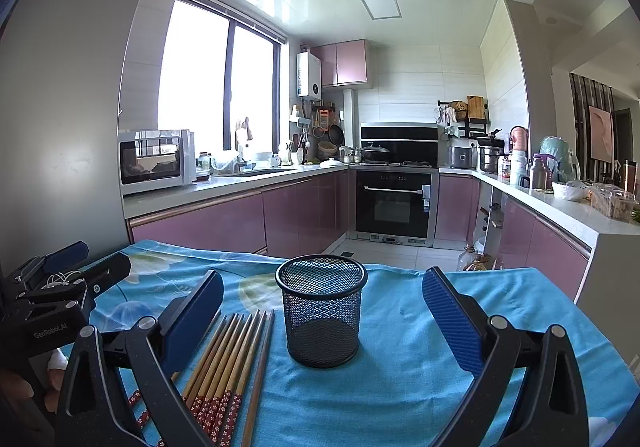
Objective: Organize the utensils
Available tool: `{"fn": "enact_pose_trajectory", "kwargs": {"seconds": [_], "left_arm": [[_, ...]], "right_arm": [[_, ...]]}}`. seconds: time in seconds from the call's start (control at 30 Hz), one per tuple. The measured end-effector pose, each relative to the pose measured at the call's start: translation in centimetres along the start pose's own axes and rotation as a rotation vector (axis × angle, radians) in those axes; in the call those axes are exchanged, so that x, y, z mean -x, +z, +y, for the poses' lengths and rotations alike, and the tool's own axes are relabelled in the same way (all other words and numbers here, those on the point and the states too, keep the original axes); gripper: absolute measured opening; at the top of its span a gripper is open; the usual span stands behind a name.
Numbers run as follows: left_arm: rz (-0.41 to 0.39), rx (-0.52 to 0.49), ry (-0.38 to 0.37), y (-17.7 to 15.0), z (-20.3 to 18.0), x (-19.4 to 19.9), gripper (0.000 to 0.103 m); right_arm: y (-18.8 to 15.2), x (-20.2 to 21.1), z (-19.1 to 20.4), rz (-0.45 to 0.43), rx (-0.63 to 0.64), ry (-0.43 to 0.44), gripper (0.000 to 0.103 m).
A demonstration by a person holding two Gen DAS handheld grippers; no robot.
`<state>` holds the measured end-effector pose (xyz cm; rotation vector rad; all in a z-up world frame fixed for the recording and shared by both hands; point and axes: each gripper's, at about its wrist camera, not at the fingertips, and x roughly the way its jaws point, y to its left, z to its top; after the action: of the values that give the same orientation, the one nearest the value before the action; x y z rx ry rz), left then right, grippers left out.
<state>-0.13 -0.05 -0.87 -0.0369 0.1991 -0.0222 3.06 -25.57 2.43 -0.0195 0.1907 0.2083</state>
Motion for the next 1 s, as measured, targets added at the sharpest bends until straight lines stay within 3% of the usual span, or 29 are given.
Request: {"fn": "enact_pose_trajectory", "kwargs": {"seconds": [1.0], "left_arm": [[0.000,-0.003,0.002,0.13,-0.30,0.07,0.097]], "right_arm": [[0.04,0.12,-0.17,-0.004,-0.004,-0.006,0.096]]}}
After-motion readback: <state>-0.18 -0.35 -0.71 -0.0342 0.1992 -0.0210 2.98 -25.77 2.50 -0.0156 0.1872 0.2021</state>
